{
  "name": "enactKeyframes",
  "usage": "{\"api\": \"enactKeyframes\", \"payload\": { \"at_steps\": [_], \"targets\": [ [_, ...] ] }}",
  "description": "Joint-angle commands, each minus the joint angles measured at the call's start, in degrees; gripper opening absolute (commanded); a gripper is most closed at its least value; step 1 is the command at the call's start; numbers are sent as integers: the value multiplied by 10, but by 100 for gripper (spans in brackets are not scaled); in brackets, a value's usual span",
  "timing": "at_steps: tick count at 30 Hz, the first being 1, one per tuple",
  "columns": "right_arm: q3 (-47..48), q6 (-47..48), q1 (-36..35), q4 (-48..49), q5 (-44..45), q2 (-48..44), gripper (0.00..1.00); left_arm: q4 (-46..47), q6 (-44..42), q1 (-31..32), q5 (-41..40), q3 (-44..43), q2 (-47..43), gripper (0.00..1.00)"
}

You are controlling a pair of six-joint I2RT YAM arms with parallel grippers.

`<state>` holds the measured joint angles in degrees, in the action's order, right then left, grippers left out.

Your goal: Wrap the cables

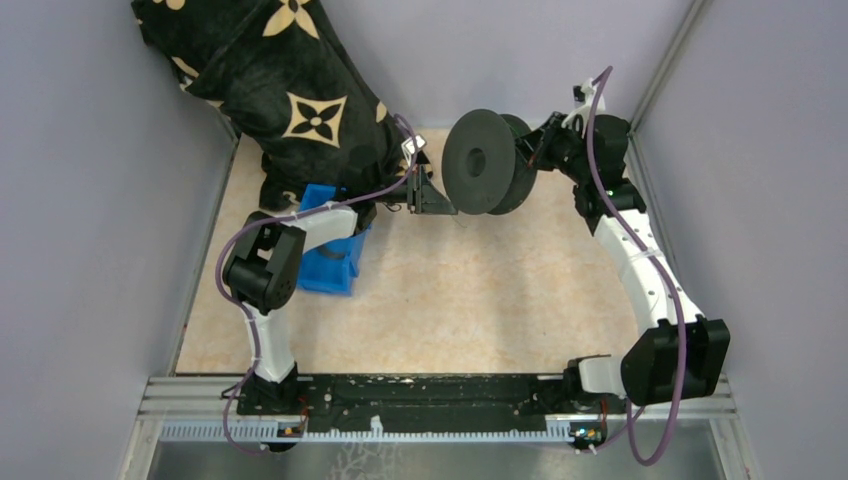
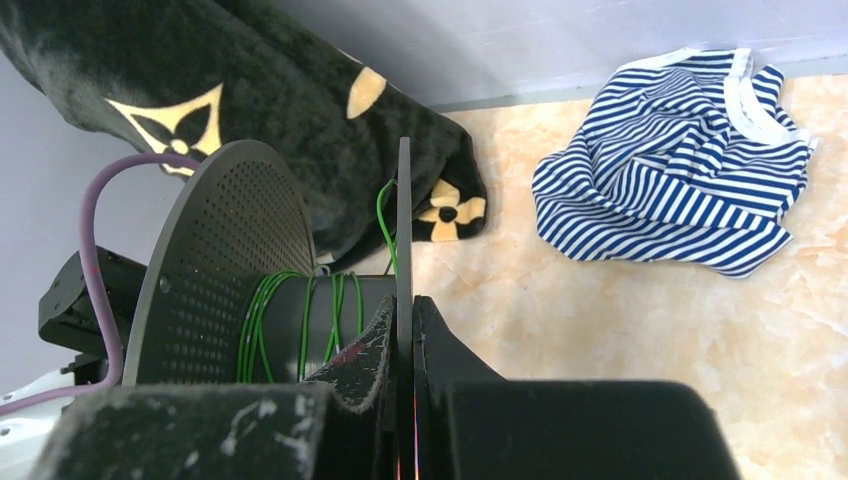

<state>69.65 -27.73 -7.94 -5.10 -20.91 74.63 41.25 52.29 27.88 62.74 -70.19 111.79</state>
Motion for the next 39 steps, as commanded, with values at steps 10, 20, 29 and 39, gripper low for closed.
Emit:
{"api": "enactKeyframes", "payload": {
  "at_steps": [10, 20, 29, 39],
  "targets": [
    [21, -24, 8, 5, -60, -8, 0, 70, 1, 4, -7, 11, -2, 27],
    [25, -30, 15, 8, -70, -7, 0, 80, 1, 5, -7, 16, 0, 31],
    [21, -30, 28, 10, -72, -10, 0, 74, -20, 4, -8, 27, -6, 34],
    [20, -31, 39, 14, -74, -12, 0, 74, -51, 2, -15, 47, -14, 38]
  ]
}}
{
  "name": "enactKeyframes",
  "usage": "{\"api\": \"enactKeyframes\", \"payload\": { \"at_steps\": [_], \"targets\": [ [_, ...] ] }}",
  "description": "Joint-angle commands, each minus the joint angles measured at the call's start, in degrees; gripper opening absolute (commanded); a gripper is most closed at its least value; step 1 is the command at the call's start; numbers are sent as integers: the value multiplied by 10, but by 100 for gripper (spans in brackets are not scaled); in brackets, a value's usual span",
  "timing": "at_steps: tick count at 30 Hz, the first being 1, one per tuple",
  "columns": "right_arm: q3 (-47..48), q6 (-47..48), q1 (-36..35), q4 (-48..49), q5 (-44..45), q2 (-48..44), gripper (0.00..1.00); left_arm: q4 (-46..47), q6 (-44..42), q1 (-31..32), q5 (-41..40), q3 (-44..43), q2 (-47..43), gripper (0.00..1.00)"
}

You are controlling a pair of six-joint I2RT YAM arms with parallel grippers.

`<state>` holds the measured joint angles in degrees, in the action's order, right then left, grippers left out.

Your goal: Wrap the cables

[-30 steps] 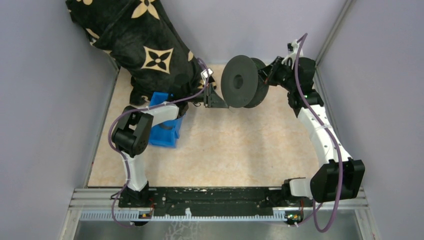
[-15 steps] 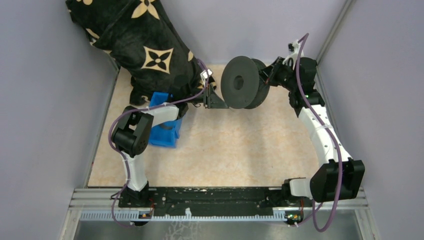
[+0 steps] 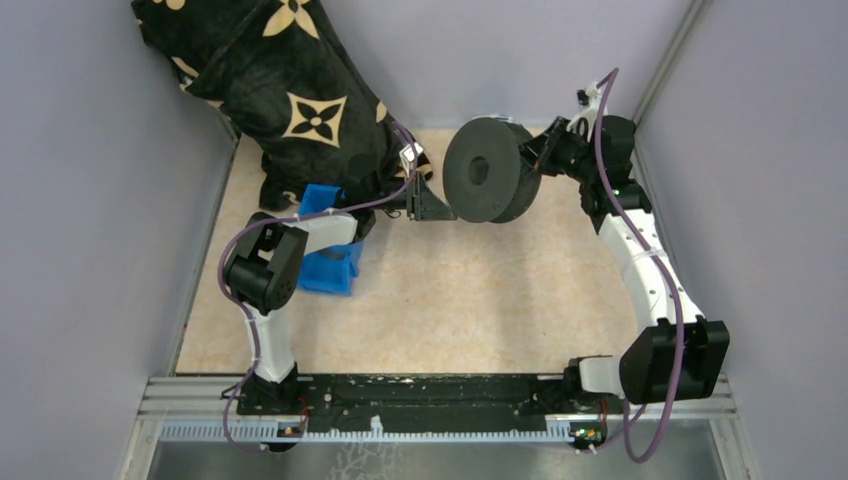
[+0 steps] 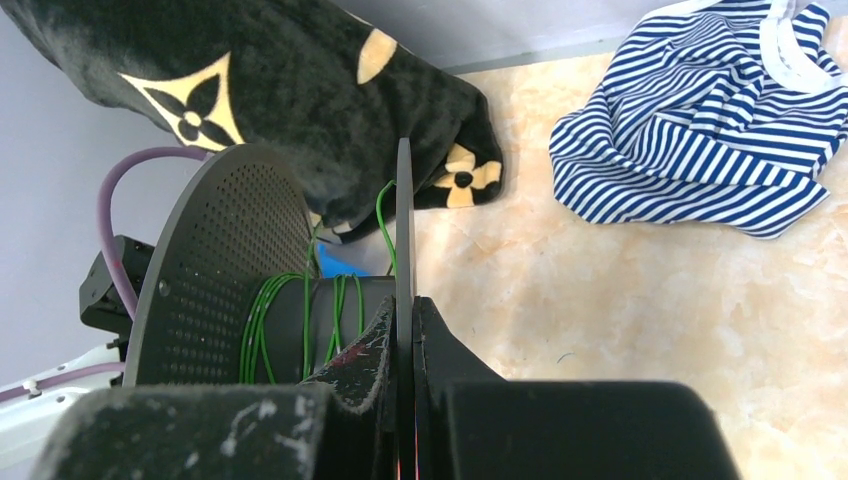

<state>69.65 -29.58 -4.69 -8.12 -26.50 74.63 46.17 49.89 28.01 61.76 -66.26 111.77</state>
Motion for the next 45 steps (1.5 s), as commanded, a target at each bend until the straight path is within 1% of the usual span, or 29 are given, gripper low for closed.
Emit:
{"api": "enactKeyframes", "payload": {
  "at_steps": [1, 13, 18, 23, 26, 31, 33, 36, 40, 45],
  "targets": [
    [18, -13, 8, 45, -19, -12, 0, 23, -28, 0, -5, 9, -15, 38],
    [17, -12, 19, 48, -24, -17, 0, -4, -66, -3, -8, 13, -24, 42],
    [17, 2, 21, 38, -17, -19, 0, -41, -115, -10, -7, 17, -39, 45],
    [15, 35, 23, 19, 11, -24, 0, -91, -201, -23, -4, 33, -71, 48],
    [14, 52, 22, 11, 21, -27, 0, -131, -255, -36, -4, 44, -92, 51],
    [18, 81, 22, 1, 36, -31, 0, -246, -372, -55, -20, 41, -129, 58],
    [18, 91, 23, -2, 41, -34, 0, -290, -420, -60, -29, 34, -149, 61],
    [16, 106, 22, -9, 43, -37, 0, -344, -468, -67, -40, 20, -170, 67],
    [12, 124, 22, -18, 41, -40, 0, -386, -493, -70, -46, -8, -191, 73],
    [6, 139, 22, -25, 32, -45, 0, -446, -479, -70, -61, -78, -180, 79]
  ]
}}
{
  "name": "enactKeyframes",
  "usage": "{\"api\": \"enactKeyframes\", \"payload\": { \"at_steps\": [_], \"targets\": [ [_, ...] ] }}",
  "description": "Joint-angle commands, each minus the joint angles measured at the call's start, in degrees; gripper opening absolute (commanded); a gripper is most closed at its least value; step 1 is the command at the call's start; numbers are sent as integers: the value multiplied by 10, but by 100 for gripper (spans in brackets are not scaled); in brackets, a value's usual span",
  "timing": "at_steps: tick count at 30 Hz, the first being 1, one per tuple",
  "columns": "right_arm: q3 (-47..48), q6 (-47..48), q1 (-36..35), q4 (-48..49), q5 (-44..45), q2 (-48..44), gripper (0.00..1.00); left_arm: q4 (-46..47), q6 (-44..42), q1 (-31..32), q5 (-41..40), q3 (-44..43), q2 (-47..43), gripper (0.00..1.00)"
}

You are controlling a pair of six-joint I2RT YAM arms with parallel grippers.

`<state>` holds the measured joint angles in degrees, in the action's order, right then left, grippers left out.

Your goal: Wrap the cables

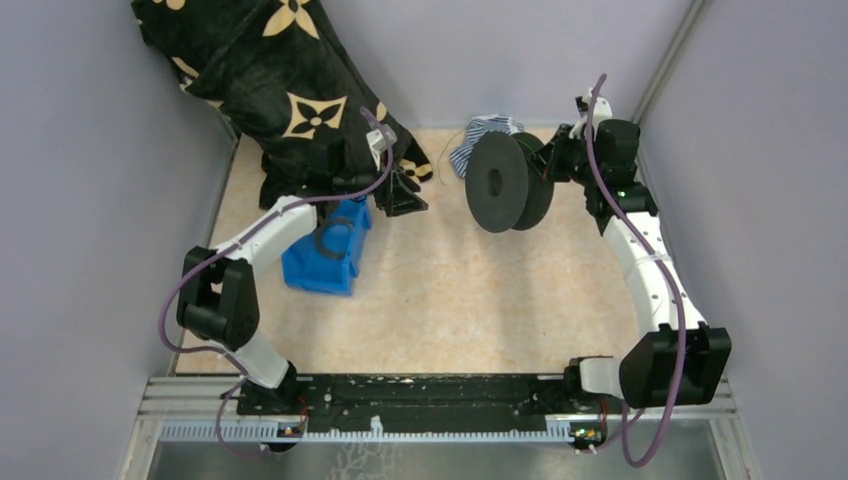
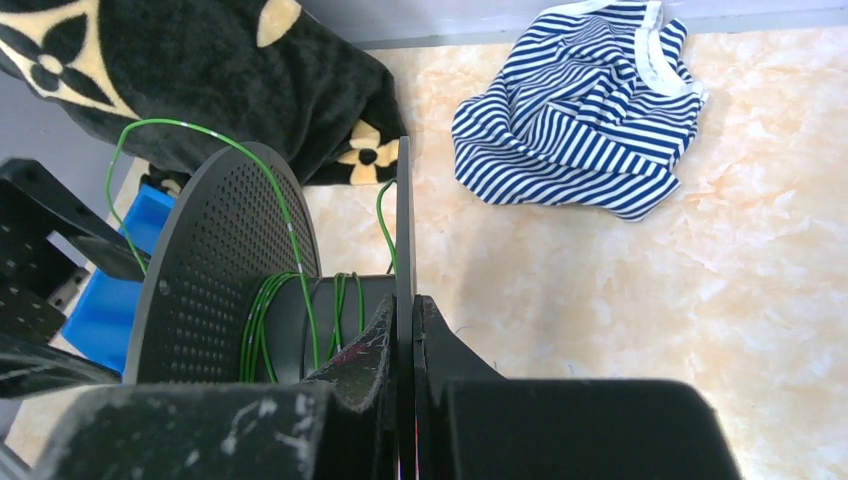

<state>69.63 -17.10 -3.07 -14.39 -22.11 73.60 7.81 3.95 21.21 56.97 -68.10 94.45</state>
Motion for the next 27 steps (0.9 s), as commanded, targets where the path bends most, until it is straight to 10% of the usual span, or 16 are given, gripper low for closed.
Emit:
{"api": "enactKeyframes", "payload": {
  "at_steps": [1, 27],
  "targets": [
    [5, 15, 6, 38, -15, -36, 0, -74, -19, -2, -14, -77, 0, 79],
    [-19, 23, 6, 32, -44, -37, 0, -96, 75, 10, 50, -248, 101, 66]
  ]
}}
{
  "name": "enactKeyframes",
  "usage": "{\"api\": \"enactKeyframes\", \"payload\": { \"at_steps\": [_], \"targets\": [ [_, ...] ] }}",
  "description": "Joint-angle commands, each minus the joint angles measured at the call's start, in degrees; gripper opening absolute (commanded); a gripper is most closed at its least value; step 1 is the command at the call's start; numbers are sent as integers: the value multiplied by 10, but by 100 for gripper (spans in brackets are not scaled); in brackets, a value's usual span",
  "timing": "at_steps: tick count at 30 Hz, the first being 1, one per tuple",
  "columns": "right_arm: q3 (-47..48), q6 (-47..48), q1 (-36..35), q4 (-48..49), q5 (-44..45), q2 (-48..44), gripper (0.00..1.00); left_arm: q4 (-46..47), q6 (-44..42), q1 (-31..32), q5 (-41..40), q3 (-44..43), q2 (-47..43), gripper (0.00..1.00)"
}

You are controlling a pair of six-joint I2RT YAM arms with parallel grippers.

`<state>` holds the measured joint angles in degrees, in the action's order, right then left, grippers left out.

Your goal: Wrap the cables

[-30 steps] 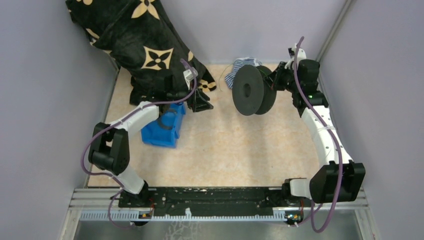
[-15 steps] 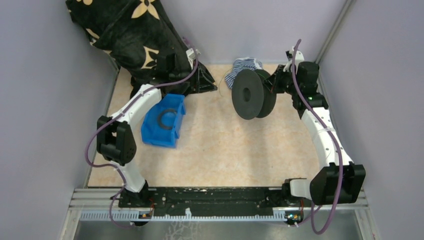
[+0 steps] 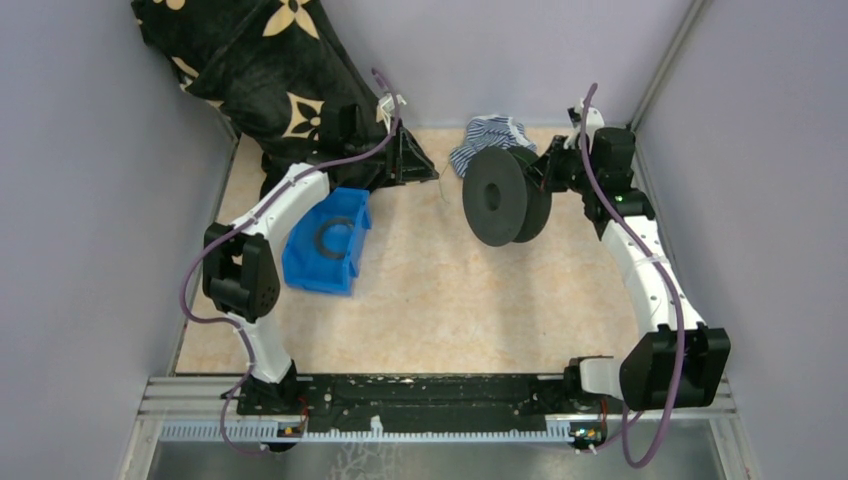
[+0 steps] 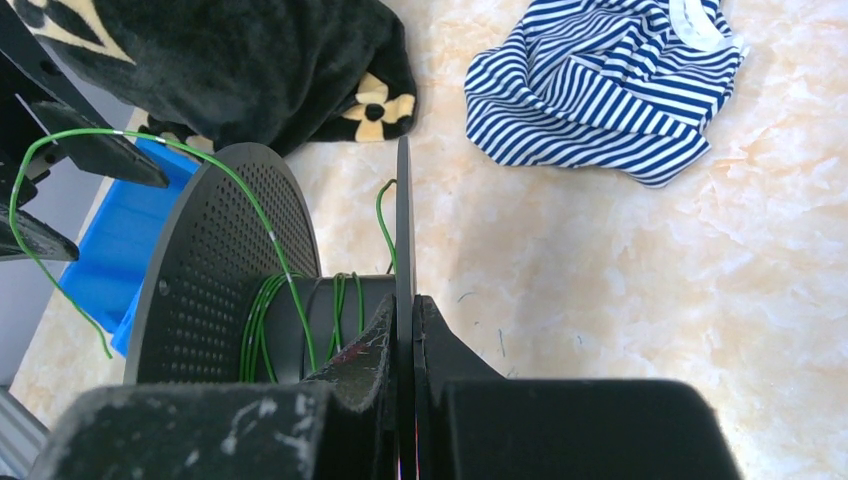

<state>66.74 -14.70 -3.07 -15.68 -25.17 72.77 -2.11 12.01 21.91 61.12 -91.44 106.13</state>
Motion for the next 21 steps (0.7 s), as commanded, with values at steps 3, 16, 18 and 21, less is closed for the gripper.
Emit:
{"api": "enactKeyframes", "payload": {
  "at_steps": [3, 16, 18, 21],
  "targets": [
    [9, 1, 6, 43, -15, -27, 0, -25, -48, 3, -38, -8, -35, 66],
    [4, 11, 1, 39, -14, -22, 0, -90, -58, 17, -58, -70, -59, 72],
    [6, 13, -1, 37, -13, -20, 0, -96, -58, 25, -57, -80, -52, 73],
    [7, 14, -4, 34, -13, -19, 0, -107, -66, 34, -66, -94, -40, 72]
  ]
}}
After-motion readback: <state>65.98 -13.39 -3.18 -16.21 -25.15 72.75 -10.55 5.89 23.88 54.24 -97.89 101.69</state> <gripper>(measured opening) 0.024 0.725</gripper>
